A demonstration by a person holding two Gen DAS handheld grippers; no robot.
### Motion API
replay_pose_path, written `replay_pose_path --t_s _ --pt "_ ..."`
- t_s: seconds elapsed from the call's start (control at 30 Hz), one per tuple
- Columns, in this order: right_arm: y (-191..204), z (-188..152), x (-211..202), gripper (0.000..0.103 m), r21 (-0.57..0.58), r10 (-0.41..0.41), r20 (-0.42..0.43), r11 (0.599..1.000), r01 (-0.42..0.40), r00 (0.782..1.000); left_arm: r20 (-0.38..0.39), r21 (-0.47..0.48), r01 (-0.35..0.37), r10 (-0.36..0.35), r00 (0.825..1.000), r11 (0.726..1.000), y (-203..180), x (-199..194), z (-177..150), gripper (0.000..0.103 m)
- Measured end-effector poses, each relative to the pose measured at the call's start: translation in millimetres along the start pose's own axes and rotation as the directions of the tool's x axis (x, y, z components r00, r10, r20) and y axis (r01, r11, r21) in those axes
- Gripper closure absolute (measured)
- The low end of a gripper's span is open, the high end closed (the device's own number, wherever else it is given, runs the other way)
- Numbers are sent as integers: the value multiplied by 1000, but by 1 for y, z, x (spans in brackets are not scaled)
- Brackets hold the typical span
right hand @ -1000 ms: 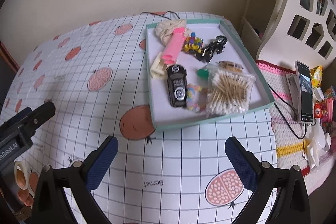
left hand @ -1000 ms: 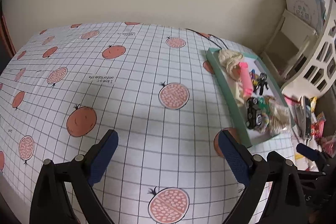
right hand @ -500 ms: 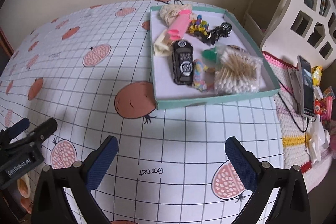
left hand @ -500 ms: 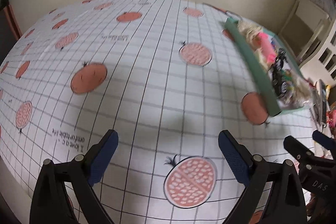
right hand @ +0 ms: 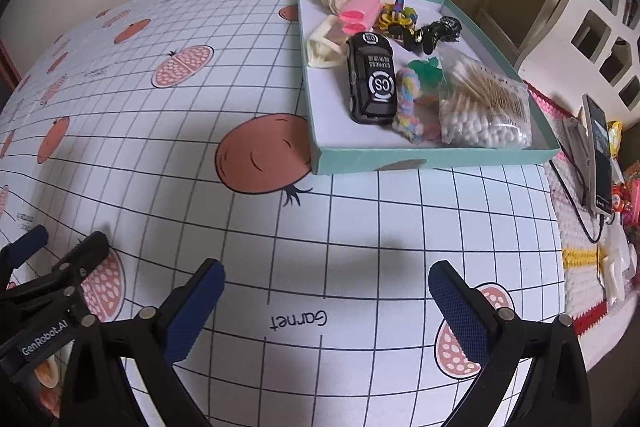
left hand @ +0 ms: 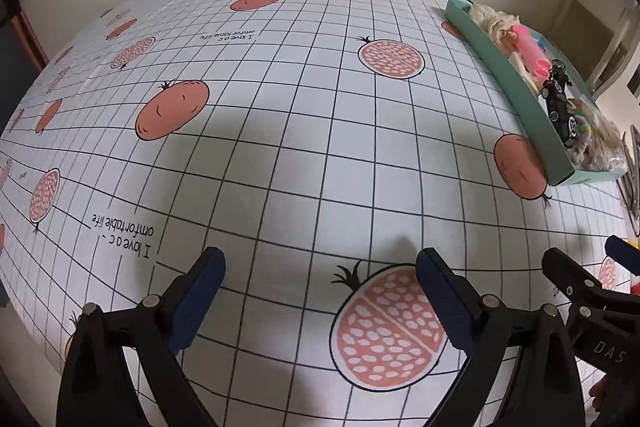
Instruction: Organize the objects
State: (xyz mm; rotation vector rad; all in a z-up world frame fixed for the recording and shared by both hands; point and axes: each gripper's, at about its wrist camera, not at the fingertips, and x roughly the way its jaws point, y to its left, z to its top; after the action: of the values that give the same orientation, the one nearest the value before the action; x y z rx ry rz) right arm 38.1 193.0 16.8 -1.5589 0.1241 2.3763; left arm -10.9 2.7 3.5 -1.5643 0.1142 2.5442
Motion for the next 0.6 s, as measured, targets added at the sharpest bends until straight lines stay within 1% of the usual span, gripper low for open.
replay_pose_path --t_s 0.1,0.23,0.4,0.6 --pt "0 1 3 0 -4 -5 0 1000 5 1000 6 -4 -18 18 1000 1000 2 0 -2 7" --pt "-2 -1 8 0 -1 -8 -17 1000 8 1000 14 -14 -25 25 1000 1000 4 -1 -3 7" --pt "-3 -1 9 0 -2 -5 -13 1000 5 1000 16 -21 -28 29 999 999 6 0 0 7" --pt "-9 -2 12 0 26 26 -14 999 -25 1000 20 -22 -28 28 999 999 7 0 -1 7"
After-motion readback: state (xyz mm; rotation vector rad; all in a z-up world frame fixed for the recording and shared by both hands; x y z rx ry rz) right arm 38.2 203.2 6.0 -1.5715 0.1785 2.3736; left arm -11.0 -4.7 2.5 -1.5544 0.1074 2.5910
